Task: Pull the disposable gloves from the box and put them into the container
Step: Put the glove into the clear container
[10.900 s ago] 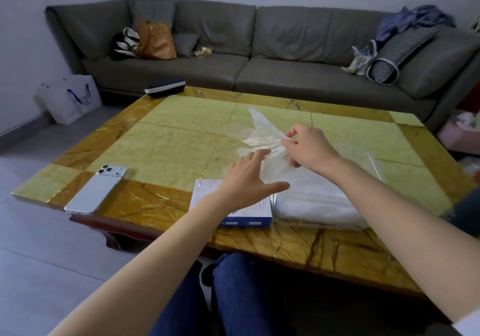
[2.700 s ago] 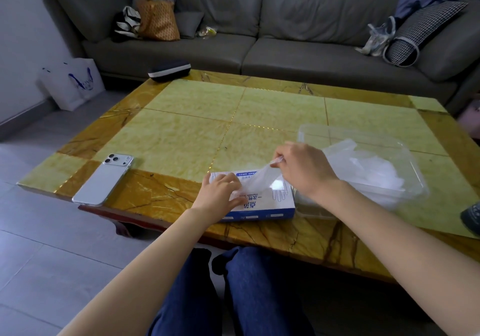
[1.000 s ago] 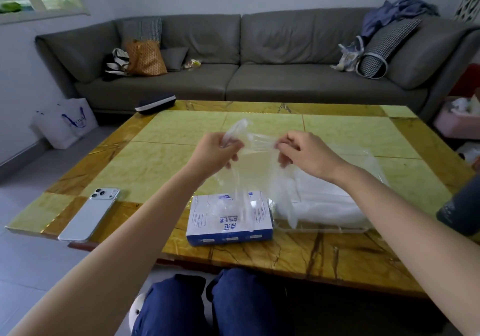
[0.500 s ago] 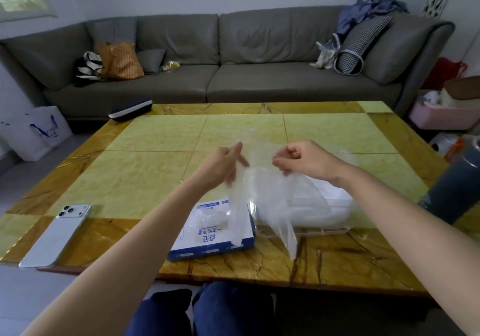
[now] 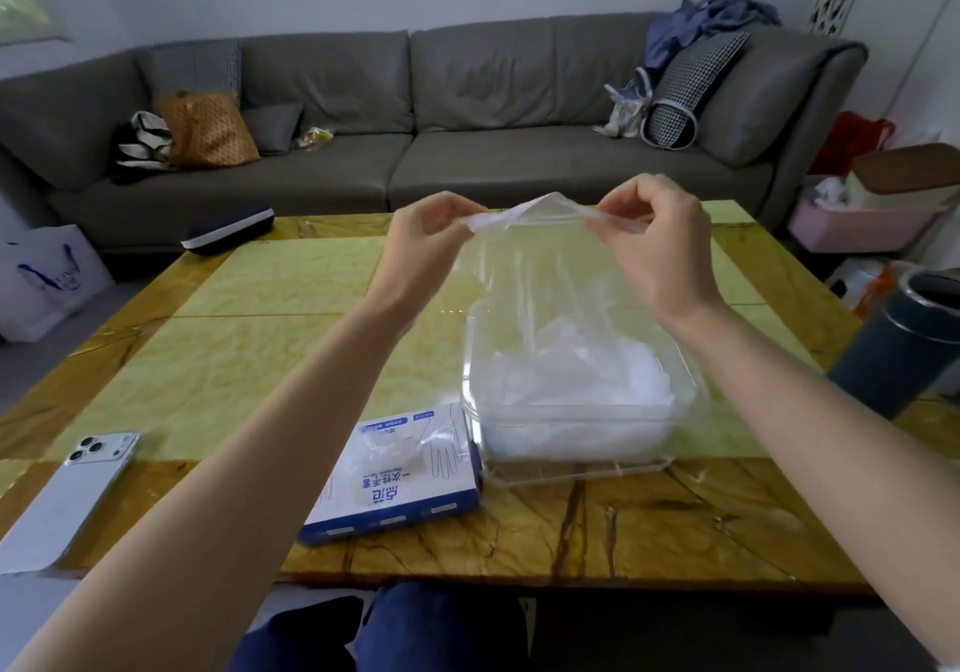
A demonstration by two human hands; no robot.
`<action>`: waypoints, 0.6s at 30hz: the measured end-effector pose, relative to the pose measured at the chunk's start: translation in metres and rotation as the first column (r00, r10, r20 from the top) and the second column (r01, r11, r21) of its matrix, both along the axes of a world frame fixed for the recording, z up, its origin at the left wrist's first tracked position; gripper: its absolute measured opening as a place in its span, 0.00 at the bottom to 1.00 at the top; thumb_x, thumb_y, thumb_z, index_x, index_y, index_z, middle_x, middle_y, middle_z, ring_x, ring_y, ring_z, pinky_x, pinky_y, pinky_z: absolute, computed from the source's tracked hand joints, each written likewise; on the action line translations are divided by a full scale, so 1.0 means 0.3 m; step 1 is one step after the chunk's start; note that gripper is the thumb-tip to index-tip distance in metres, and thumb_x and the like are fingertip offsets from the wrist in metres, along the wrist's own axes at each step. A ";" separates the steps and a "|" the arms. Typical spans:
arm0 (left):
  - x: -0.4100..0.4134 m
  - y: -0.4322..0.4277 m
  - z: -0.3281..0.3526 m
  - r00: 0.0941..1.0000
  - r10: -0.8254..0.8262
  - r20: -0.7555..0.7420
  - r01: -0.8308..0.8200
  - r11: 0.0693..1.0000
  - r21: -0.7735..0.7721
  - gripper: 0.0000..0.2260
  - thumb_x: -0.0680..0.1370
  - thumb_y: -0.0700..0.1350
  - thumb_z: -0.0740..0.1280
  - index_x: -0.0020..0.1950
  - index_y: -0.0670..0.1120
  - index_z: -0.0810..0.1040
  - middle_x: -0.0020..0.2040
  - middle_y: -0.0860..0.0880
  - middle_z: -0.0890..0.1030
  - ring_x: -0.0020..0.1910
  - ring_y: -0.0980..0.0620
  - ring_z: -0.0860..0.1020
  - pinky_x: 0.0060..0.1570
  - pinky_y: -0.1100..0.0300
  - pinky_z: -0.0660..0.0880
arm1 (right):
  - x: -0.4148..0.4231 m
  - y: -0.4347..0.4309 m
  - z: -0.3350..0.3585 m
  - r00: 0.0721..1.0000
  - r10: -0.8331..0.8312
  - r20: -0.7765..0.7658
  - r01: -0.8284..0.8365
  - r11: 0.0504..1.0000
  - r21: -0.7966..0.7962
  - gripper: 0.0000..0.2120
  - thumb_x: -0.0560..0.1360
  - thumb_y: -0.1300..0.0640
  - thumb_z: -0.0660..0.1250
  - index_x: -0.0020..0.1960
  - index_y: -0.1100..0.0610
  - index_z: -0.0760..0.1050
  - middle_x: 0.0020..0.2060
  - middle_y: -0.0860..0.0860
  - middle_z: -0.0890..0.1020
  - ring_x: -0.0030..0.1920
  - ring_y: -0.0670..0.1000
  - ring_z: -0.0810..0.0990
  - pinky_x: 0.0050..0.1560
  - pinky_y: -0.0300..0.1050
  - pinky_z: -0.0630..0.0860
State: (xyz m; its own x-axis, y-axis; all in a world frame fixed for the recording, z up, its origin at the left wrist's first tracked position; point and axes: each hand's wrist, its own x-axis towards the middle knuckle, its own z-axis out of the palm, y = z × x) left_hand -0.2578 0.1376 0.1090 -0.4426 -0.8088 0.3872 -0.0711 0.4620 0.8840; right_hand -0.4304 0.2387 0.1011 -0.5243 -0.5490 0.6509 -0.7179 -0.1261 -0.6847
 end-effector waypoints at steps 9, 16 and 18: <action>0.035 0.021 -0.236 0.828 -0.081 0.555 0.169 0.979 -0.110 0.15 0.80 0.35 0.58 0.45 0.49 0.80 0.63 0.48 0.73 0.65 0.51 0.68 0.64 0.62 0.60 | -0.039 0.134 -0.218 0.811 0.387 -0.439 -0.178 0.878 0.444 0.13 0.69 0.73 0.68 0.42 0.55 0.80 0.37 0.42 0.77 0.40 0.42 0.75 0.43 0.40 0.78; -0.057 -0.009 -0.322 0.516 0.123 0.848 0.353 0.871 -0.341 0.17 0.79 0.35 0.55 0.52 0.52 0.80 0.72 0.51 0.67 0.74 0.53 0.54 0.70 0.56 0.51 | -0.054 0.060 -0.298 0.845 0.514 -0.147 -0.213 0.577 0.788 0.17 0.72 0.71 0.61 0.49 0.51 0.78 0.44 0.43 0.78 0.42 0.42 0.77 0.47 0.39 0.75; -0.089 -0.012 -0.328 0.356 0.167 0.919 0.429 0.845 -0.320 0.17 0.78 0.36 0.55 0.55 0.52 0.79 0.74 0.50 0.63 0.76 0.50 0.49 0.72 0.53 0.47 | -0.060 0.029 -0.318 0.869 0.495 -0.004 -0.282 0.501 0.818 0.17 0.72 0.72 0.61 0.50 0.52 0.78 0.47 0.45 0.79 0.45 0.46 0.79 0.49 0.40 0.76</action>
State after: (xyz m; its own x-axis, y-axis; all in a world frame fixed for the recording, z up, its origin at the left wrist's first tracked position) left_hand -0.2844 0.1341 0.0106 -0.8262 -0.5603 -0.0593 -0.5607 0.8279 -0.0104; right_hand -0.4484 0.2474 0.0056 -0.0357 -0.9967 -0.0728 -0.8669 0.0672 -0.4939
